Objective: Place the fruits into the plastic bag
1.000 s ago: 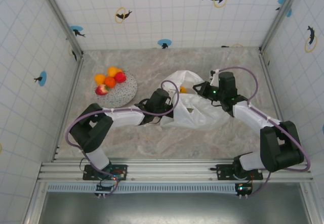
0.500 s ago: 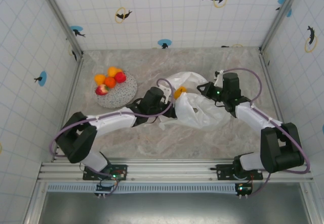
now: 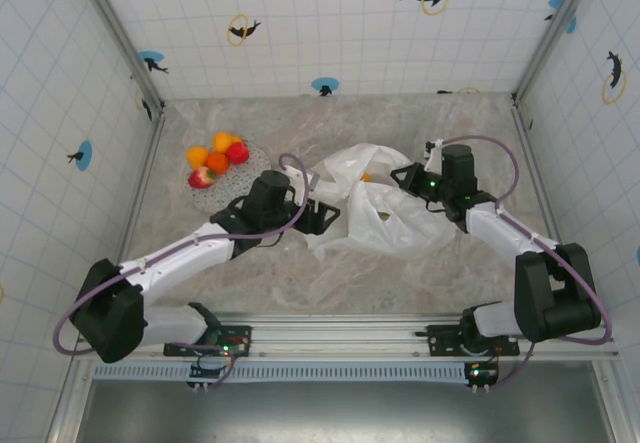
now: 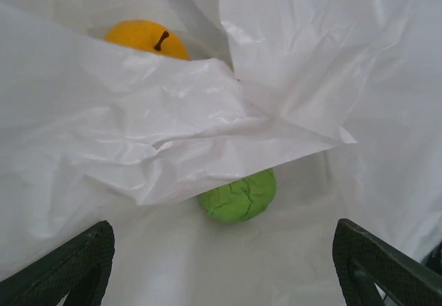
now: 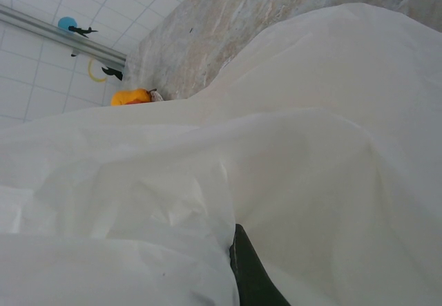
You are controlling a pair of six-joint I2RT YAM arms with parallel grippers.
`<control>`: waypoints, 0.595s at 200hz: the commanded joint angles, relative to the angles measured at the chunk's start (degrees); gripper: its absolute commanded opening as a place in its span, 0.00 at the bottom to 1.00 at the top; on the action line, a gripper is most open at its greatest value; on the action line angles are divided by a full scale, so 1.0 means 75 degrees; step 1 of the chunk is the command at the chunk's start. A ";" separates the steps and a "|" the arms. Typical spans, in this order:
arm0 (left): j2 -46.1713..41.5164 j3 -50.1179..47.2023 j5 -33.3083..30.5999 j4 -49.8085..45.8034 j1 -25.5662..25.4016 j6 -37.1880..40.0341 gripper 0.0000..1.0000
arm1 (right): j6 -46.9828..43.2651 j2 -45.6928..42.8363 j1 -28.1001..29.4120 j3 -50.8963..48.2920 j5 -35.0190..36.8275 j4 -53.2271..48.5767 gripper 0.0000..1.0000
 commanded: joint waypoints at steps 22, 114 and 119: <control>-0.1049 0.0033 -0.0166 -0.0363 0.0593 0.0173 0.83 | -0.0099 -0.0095 -0.0041 0.0091 -0.0059 0.0062 0.00; -0.0559 0.0336 -0.3314 -0.0961 0.3264 -0.0999 0.85 | -0.0396 -0.0292 0.0017 0.0086 0.0079 0.0091 0.00; -0.0508 0.0342 -0.3372 -0.1042 0.3499 -0.1026 0.85 | -0.0416 -0.0295 0.0017 0.0072 0.0082 0.0116 0.00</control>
